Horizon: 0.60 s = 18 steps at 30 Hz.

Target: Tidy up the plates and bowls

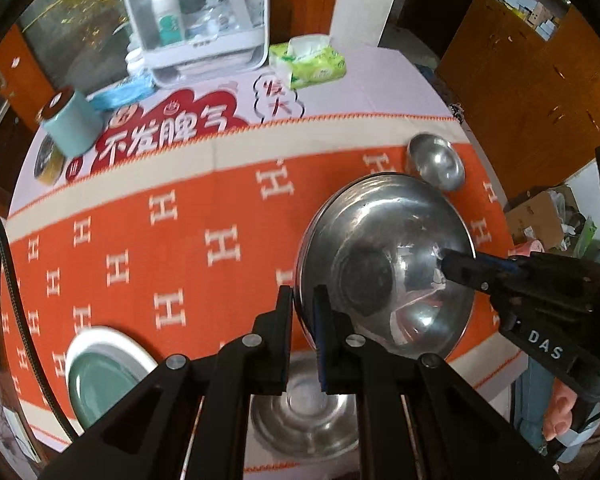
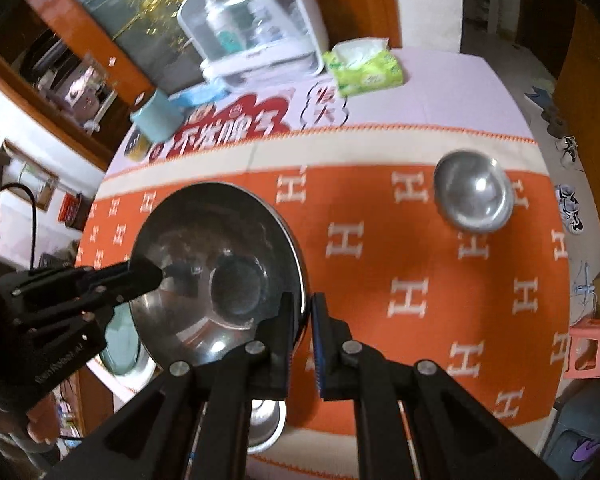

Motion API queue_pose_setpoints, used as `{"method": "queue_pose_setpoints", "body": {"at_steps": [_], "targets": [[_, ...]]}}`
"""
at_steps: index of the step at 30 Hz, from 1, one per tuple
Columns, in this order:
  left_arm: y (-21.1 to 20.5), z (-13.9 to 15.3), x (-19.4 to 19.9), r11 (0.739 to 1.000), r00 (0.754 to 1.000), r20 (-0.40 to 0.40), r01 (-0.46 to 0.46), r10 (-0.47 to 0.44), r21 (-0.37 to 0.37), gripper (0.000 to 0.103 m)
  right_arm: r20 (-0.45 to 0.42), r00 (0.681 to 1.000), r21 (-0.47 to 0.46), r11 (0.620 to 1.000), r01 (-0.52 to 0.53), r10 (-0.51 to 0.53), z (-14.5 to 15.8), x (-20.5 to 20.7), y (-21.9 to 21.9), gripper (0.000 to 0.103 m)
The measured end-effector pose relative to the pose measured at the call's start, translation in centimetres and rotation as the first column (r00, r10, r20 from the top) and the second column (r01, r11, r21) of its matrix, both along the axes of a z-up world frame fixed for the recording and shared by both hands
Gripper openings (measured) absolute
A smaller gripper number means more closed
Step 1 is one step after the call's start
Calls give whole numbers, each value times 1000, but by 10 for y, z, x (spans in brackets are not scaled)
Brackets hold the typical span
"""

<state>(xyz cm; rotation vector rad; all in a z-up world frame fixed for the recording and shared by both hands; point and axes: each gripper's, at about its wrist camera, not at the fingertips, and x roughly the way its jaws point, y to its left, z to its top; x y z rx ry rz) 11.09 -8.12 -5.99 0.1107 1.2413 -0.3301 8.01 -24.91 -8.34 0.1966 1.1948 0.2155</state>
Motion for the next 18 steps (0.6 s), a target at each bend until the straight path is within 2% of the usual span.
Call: {"method": "queue_pose_setpoints", "body": {"at_steps": [7, 12, 16, 18], "targets": [[25, -34, -50, 1000, 999, -49, -2, 3, 14, 9, -54, 998, 3, 999, -41, 41, -35, -40, 28, 8], [38, -66, -82, 999, 996, -90, 25, -22, 33, 10, -91, 991, -44, 993, -105, 101, -59, -66, 52, 8], [46, -91, -96, 999, 991, -131, 37, -32, 31, 10, -101, 987, -90, 986, -137, 128, -78, -81, 65, 8], [49, -103, -100, 998, 988, -149, 40, -34, 40, 10, -129, 984, -84, 987, -135, 124, -89, -85, 68, 8]]}}
